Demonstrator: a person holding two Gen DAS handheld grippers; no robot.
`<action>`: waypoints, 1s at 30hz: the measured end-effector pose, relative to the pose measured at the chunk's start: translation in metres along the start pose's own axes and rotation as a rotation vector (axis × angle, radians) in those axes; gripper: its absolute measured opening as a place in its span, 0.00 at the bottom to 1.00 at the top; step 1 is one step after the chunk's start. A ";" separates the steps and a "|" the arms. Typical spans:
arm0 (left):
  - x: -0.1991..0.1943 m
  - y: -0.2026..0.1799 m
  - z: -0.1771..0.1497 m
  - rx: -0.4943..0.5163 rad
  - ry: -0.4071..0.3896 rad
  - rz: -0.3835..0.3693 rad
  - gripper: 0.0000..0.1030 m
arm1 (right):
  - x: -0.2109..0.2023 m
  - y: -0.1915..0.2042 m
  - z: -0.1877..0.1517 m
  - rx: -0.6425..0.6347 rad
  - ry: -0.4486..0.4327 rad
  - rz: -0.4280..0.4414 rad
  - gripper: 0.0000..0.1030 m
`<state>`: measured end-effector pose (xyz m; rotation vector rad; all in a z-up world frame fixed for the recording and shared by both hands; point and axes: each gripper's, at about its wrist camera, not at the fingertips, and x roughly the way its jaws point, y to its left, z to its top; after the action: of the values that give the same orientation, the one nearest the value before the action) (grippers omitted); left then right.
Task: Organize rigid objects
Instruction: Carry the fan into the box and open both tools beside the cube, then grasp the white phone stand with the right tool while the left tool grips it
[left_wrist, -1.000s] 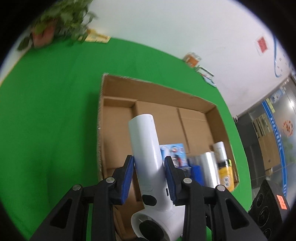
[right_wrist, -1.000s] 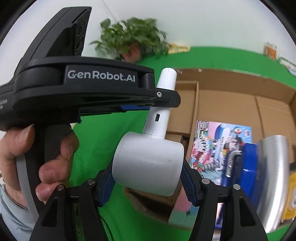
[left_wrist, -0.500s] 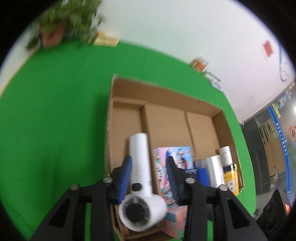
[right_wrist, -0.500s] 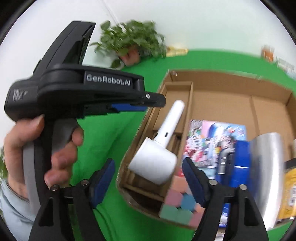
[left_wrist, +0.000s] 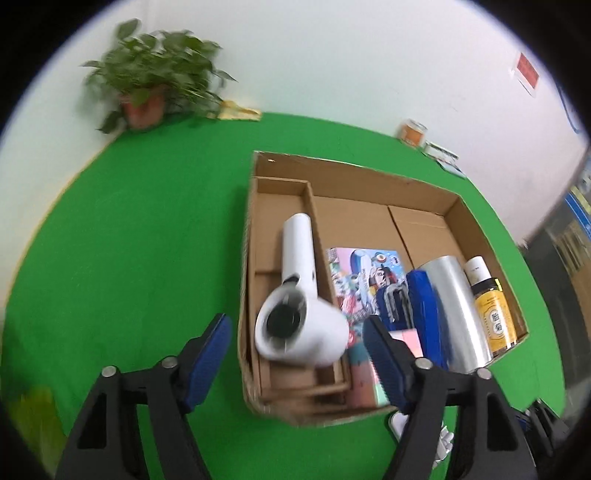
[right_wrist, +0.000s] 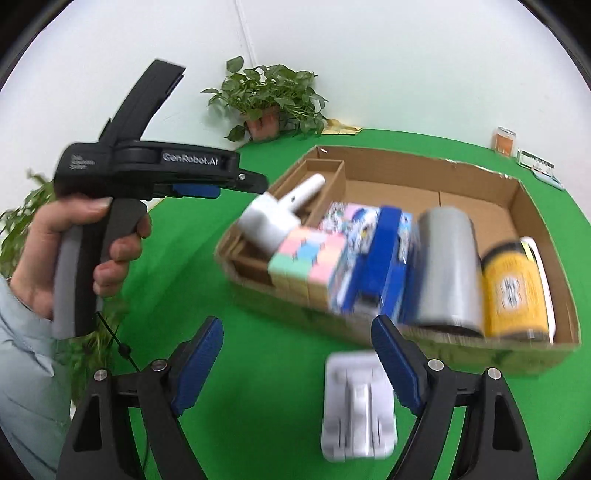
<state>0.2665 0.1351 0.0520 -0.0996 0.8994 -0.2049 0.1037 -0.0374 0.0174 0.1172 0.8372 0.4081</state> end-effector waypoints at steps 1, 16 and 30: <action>-0.011 -0.006 -0.008 -0.001 -0.052 0.020 0.69 | -0.005 0.000 -0.011 -0.009 -0.007 -0.005 0.79; -0.068 -0.061 -0.143 0.041 -0.239 0.114 0.99 | 0.010 -0.034 -0.085 0.020 0.048 -0.069 0.95; -0.025 -0.062 -0.159 -0.028 0.022 -0.101 0.99 | 0.050 -0.040 -0.100 0.018 0.157 -0.119 0.61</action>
<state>0.1180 0.0794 -0.0172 -0.1687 0.9201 -0.2877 0.0717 -0.0604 -0.0944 0.0526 0.9977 0.3007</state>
